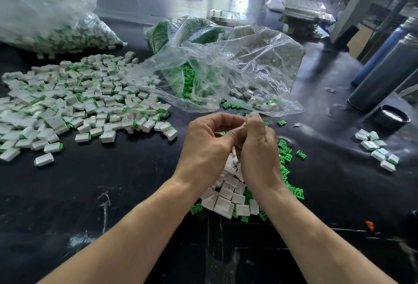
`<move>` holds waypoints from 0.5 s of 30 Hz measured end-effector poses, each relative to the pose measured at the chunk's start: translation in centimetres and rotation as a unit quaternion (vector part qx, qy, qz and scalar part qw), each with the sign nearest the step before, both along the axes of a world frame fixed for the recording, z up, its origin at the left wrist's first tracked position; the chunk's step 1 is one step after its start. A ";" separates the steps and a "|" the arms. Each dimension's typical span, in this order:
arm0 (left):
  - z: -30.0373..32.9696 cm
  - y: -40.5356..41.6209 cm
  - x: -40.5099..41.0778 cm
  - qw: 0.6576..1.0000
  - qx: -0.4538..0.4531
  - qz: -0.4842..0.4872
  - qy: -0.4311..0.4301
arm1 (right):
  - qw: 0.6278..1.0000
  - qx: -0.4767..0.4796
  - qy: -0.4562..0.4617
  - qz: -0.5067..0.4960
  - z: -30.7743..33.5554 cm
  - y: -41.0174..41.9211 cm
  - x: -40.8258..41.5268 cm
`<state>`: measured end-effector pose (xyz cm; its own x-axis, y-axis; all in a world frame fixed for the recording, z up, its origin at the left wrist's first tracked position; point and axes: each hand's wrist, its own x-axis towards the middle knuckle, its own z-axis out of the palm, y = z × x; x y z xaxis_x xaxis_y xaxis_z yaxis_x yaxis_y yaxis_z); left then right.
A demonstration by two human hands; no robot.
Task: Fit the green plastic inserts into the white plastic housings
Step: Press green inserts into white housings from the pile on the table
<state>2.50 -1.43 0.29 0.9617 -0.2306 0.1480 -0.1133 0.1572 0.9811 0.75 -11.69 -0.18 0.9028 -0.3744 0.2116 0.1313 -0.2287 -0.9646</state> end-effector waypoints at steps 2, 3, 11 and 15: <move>0.1 0.1 0.0 1.000 -0.010 -0.001 -0.001 | 1.000 0.011 0.006 0.010 0.1 0.0 -0.1; 0.2 0.1 0.0 1.000 -0.014 -0.001 -0.002 | 1.000 0.023 0.005 0.019 0.2 -0.1 -0.1; 0.3 1.3 0.7 0.997 0.048 0.041 -0.035 | 0.997 -0.021 -0.051 0.055 0.2 -3.4 -0.4; 0.2 1.6 0.8 0.995 0.075 0.045 -0.050 | 0.993 -0.075 -0.056 0.070 0.2 -3.6 -0.5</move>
